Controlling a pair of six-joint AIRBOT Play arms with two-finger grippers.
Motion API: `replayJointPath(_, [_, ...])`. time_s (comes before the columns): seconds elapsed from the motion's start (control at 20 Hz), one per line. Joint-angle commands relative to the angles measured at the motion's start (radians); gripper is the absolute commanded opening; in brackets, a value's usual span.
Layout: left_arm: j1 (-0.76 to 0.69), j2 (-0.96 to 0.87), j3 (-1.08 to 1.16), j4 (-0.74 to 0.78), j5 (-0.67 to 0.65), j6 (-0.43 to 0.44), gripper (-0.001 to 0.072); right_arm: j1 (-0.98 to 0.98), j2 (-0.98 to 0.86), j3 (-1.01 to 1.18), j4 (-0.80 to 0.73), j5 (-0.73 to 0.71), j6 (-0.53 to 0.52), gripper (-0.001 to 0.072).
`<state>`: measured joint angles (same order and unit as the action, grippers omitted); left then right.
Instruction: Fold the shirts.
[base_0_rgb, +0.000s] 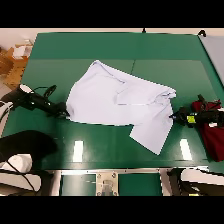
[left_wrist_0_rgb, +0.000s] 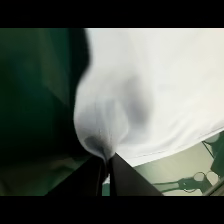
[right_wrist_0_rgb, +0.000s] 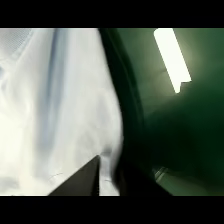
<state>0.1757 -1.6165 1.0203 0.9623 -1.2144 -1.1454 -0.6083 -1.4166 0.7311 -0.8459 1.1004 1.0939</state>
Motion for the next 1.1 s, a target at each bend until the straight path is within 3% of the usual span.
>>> replayJointPath(0.0, [0.001,0.001,0.037,-0.022,-0.028,0.002,0.005,0.02,-0.028,0.0,0.053,0.031,-0.049,0.0016])
replayJointPath(0.2, [0.001,0.04,0.081,-0.044,-0.045,0.004,0.0025,0.02,0.0,0.109,0.181,0.167,-0.079,0.0016])
replayJointPath(0.35, [0.001,0.173,0.242,-0.107,-0.092,0.003,0.0025,0.02,0.121,0.283,0.41,0.255,-0.078,0.0016])
replayJointPath(0.5, [0.001,0.36,0.475,-0.259,-0.083,0.031,0.0025,0.019,0.305,0.505,0.612,0.243,-0.078,0.0016])
replayJointPath(0.7, [0.001,0.568,0.841,-0.361,0.034,0.06,0.0025,0.004,0.552,0.782,0.661,0.05,-0.078,0.0016])
replayJointPath(0.85, [0.001,0.679,1.054,-0.305,0.067,0.057,0.0026,-0.057,0.743,0.851,0.634,-0.136,-0.078,0.0016])
replayJointPath(1.05, [0.001,0.793,1.078,-0.173,0.085,-0.01,0.0026,-0.118,0.924,0.851,0.45,-0.325,-0.081,0.0016])
